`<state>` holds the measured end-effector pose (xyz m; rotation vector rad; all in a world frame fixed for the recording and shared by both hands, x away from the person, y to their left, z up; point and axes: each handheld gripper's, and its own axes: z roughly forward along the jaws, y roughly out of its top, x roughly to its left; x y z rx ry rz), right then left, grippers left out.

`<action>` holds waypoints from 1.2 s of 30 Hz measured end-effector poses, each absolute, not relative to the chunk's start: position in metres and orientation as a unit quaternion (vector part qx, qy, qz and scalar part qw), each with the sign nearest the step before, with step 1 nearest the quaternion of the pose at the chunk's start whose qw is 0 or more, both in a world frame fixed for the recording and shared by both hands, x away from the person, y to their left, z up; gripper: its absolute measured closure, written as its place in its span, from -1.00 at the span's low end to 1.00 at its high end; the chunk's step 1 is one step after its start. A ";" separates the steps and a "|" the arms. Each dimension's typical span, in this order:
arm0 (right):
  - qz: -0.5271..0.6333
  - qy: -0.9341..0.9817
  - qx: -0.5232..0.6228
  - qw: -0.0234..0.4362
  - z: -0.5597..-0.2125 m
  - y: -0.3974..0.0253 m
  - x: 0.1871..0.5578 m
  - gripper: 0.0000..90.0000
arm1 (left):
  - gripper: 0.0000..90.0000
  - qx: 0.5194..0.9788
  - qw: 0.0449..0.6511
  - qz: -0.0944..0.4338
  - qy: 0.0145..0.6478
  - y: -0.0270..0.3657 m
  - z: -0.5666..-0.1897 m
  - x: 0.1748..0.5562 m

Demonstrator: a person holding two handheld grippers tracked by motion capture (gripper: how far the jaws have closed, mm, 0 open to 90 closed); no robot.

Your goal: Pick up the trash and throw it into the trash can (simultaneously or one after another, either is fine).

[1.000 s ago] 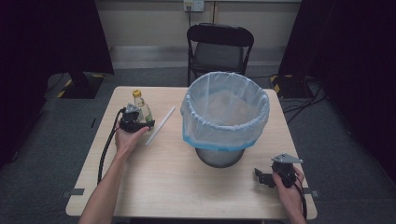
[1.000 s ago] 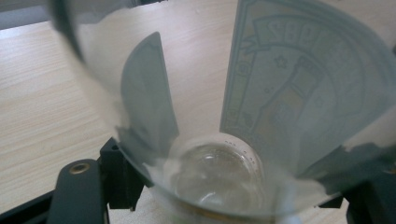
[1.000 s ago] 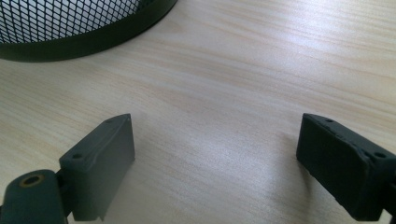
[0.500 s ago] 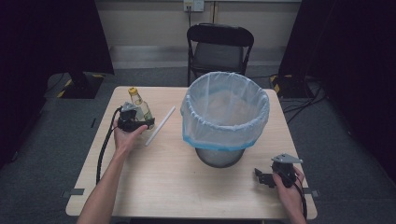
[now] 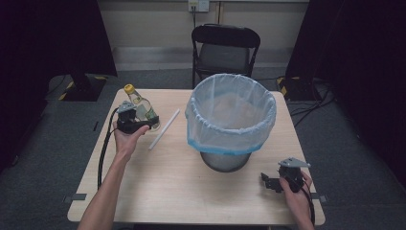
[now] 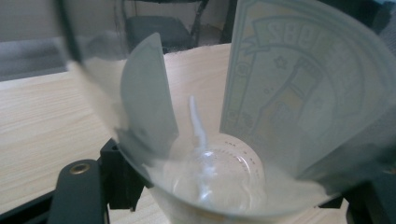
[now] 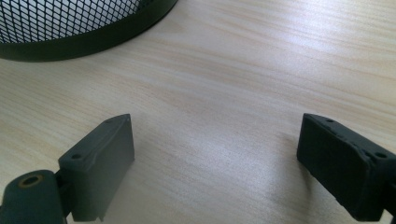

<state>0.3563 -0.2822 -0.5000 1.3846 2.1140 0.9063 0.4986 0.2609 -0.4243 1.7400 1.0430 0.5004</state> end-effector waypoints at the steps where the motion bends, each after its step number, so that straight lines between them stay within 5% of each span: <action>1: 0.329 0.766 0.503 0.226 -0.500 -0.282 0.356 -0.77 | -0.37 0.718 0.506 0.205 0.431 0.261 -0.422 0.497; 36: 0.329 0.767 0.502 0.226 -0.500 -0.282 0.356 -0.77 | -0.37 0.682 0.612 0.203 0.346 0.229 -0.339 0.470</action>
